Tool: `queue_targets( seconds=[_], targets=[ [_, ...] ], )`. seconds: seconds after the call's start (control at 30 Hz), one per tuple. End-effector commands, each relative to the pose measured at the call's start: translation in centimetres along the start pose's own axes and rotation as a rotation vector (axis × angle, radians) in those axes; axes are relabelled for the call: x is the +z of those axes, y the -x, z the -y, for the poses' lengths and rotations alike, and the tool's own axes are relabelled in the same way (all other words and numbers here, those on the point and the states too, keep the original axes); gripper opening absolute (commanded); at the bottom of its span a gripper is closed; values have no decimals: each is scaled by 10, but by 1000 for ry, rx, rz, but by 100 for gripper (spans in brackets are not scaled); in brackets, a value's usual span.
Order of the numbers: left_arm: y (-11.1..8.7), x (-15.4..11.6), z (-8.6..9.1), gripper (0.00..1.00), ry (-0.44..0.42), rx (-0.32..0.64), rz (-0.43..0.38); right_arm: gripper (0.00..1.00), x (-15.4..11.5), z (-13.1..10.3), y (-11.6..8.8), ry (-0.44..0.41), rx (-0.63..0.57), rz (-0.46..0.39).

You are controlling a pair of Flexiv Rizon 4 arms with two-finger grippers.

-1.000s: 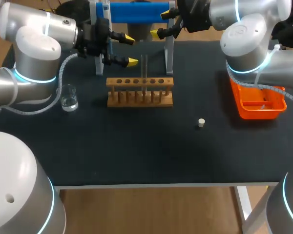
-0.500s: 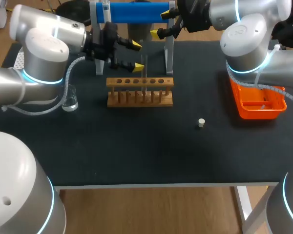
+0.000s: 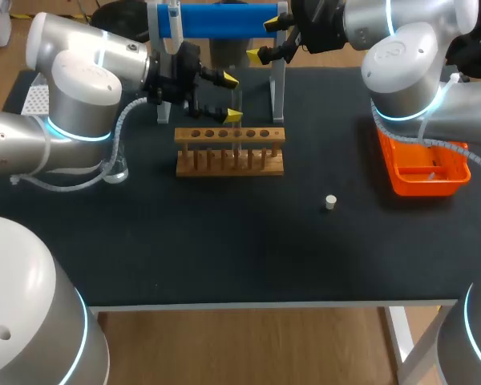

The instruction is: Invert the test tube, pick up the pipette, mount the tip to pipette, aspirate from beaker and dispense into the tube, eject the tip, return the pipette, and cap with the stopper.

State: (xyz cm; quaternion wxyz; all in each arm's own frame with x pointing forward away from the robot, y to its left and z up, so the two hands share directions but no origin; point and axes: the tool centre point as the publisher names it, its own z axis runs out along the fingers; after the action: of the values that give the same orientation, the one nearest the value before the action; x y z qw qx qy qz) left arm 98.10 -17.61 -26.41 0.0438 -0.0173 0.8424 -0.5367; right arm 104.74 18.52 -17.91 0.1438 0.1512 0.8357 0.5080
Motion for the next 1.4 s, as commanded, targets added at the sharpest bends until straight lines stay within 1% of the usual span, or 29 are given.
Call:
queue_targets(
  seconds=[0.03, 0.57, 1.0, 1.13, 1.4],
  targets=[
    [5, 8, -3, 100, 11, -1, -7, 100, -1, 0, 0, -1, 0, -1],
    [7, 20, -12, 100, 49, -6, -9, 100, -1, 0, 0, -1, 0, -1],
    [4, 26, -15, 100, 87, 12, 20, 100, -1, 0, 0, -1, 0, -1],
    [3, 27, -15, 100, 101, -3, 41, 100, -1, 0, 0, -1, 0, -1],
    [1, 29, -18, 100, 117, -12, 47, 100, -1, 0, 0, -1, 0, -1]
  ],
)
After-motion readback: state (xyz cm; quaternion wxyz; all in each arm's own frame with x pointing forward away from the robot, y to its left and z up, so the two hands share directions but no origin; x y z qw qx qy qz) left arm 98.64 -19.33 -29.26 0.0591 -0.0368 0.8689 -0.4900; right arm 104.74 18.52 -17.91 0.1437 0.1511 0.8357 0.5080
